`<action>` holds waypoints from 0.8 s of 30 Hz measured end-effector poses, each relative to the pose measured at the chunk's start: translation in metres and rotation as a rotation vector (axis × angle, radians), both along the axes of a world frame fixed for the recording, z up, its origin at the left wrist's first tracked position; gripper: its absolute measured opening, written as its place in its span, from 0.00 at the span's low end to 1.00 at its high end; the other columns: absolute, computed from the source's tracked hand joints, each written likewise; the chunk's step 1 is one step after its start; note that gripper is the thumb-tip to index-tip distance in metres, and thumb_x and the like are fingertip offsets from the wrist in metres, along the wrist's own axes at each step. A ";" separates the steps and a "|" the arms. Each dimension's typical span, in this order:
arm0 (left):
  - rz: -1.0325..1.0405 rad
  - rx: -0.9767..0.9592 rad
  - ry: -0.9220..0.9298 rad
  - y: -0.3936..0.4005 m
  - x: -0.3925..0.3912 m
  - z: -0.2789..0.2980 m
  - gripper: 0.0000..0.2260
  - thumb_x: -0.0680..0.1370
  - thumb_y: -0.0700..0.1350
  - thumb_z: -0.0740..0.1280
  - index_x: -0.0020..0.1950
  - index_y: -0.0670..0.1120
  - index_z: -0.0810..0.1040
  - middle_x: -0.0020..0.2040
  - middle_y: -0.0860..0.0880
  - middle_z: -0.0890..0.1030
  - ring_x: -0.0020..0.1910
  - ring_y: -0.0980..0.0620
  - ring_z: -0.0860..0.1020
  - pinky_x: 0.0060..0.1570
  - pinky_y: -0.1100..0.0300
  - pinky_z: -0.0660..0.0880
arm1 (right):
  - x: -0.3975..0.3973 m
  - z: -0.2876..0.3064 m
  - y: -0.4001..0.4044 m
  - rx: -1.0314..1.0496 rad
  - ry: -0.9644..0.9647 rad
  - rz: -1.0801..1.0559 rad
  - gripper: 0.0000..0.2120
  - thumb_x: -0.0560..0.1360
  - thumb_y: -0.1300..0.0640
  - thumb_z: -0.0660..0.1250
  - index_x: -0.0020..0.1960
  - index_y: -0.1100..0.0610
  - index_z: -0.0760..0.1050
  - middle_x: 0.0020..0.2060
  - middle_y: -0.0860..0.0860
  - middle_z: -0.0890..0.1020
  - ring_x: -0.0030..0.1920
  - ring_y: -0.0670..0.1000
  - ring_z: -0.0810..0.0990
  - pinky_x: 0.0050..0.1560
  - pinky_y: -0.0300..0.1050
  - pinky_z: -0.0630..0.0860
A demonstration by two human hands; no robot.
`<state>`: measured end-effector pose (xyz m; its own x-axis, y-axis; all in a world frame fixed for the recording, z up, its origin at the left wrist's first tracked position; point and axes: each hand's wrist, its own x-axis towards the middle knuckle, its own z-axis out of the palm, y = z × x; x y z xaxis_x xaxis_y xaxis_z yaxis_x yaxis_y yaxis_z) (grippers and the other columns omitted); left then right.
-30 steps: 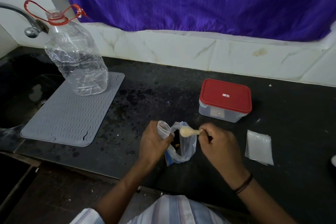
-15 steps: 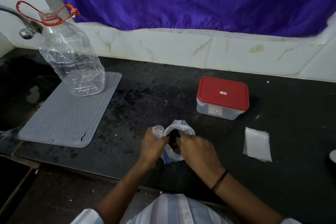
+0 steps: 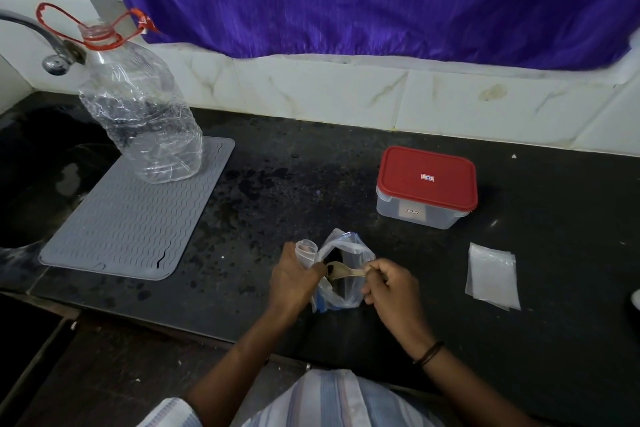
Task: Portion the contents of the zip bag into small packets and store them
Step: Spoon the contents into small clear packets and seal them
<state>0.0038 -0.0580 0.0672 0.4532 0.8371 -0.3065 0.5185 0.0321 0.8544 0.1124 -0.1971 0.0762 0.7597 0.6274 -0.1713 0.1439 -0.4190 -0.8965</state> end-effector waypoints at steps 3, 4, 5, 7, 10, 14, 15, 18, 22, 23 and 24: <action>-0.021 0.019 0.006 0.001 0.000 0.001 0.15 0.73 0.45 0.74 0.54 0.50 0.72 0.48 0.51 0.79 0.47 0.55 0.79 0.44 0.56 0.79 | 0.001 0.000 -0.004 0.034 0.016 -0.052 0.10 0.80 0.61 0.63 0.43 0.52 0.79 0.30 0.53 0.82 0.30 0.48 0.81 0.33 0.41 0.79; -0.026 0.027 0.001 0.001 -0.001 0.002 0.15 0.73 0.46 0.75 0.54 0.50 0.72 0.48 0.52 0.79 0.46 0.55 0.79 0.43 0.57 0.78 | 0.002 0.000 -0.005 0.044 0.022 -0.069 0.10 0.80 0.61 0.63 0.43 0.52 0.80 0.30 0.53 0.82 0.29 0.48 0.81 0.33 0.41 0.79; -0.028 0.039 -0.004 0.000 -0.001 0.003 0.15 0.73 0.48 0.75 0.54 0.50 0.72 0.48 0.52 0.80 0.46 0.55 0.79 0.42 0.58 0.77 | 0.002 0.001 -0.006 0.054 0.027 -0.085 0.10 0.80 0.61 0.64 0.43 0.52 0.80 0.30 0.52 0.82 0.29 0.48 0.80 0.32 0.41 0.79; -0.017 0.075 -0.028 -0.001 -0.002 0.005 0.16 0.72 0.52 0.76 0.52 0.51 0.73 0.47 0.53 0.80 0.46 0.56 0.80 0.40 0.61 0.75 | 0.004 0.004 -0.009 0.078 0.044 -0.119 0.10 0.79 0.62 0.64 0.42 0.53 0.80 0.29 0.53 0.82 0.28 0.48 0.79 0.31 0.42 0.78; 0.003 0.143 -0.086 -0.001 -0.005 0.011 0.15 0.72 0.55 0.76 0.49 0.53 0.72 0.45 0.54 0.80 0.44 0.59 0.79 0.38 0.68 0.73 | 0.007 0.012 -0.014 0.126 0.079 -0.171 0.11 0.78 0.63 0.64 0.41 0.54 0.81 0.28 0.55 0.81 0.27 0.49 0.78 0.30 0.43 0.75; -0.023 0.238 -0.130 0.000 -0.008 0.014 0.14 0.72 0.52 0.76 0.47 0.54 0.71 0.44 0.55 0.79 0.43 0.59 0.78 0.37 0.72 0.72 | 0.013 0.027 -0.019 0.181 0.078 -0.217 0.10 0.77 0.64 0.65 0.41 0.55 0.81 0.27 0.55 0.80 0.26 0.50 0.78 0.29 0.44 0.74; -0.038 0.260 -0.134 0.000 -0.008 0.013 0.14 0.72 0.52 0.76 0.48 0.55 0.71 0.44 0.55 0.79 0.43 0.59 0.78 0.37 0.71 0.73 | 0.014 0.031 -0.020 0.201 0.077 -0.229 0.10 0.77 0.64 0.65 0.41 0.55 0.81 0.26 0.54 0.80 0.26 0.49 0.77 0.28 0.43 0.74; -0.092 0.305 -0.168 -0.001 -0.008 0.011 0.14 0.71 0.50 0.77 0.48 0.56 0.72 0.44 0.55 0.79 0.44 0.60 0.78 0.40 0.69 0.73 | 0.014 0.046 -0.017 0.262 0.085 -0.239 0.10 0.77 0.65 0.64 0.41 0.56 0.81 0.26 0.54 0.79 0.25 0.50 0.76 0.27 0.42 0.72; -0.148 0.393 -0.196 -0.002 -0.007 0.009 0.15 0.71 0.49 0.77 0.48 0.56 0.72 0.45 0.55 0.78 0.45 0.59 0.77 0.42 0.67 0.74 | 0.009 0.061 -0.009 0.323 0.078 -0.179 0.10 0.77 0.66 0.64 0.41 0.58 0.81 0.26 0.55 0.79 0.26 0.50 0.75 0.26 0.40 0.72; -0.161 0.416 -0.200 -0.002 -0.007 0.009 0.15 0.71 0.50 0.76 0.49 0.57 0.72 0.46 0.55 0.78 0.46 0.59 0.77 0.44 0.65 0.75 | 0.007 0.062 -0.006 0.324 0.058 -0.157 0.10 0.77 0.66 0.64 0.41 0.58 0.81 0.26 0.55 0.79 0.26 0.50 0.76 0.27 0.40 0.72; -0.174 0.437 -0.208 -0.002 -0.007 0.008 0.14 0.71 0.50 0.76 0.49 0.57 0.72 0.46 0.55 0.78 0.46 0.59 0.77 0.45 0.62 0.76 | 0.006 0.063 -0.003 0.314 0.030 -0.136 0.10 0.77 0.66 0.64 0.41 0.57 0.81 0.26 0.55 0.79 0.26 0.50 0.76 0.28 0.41 0.73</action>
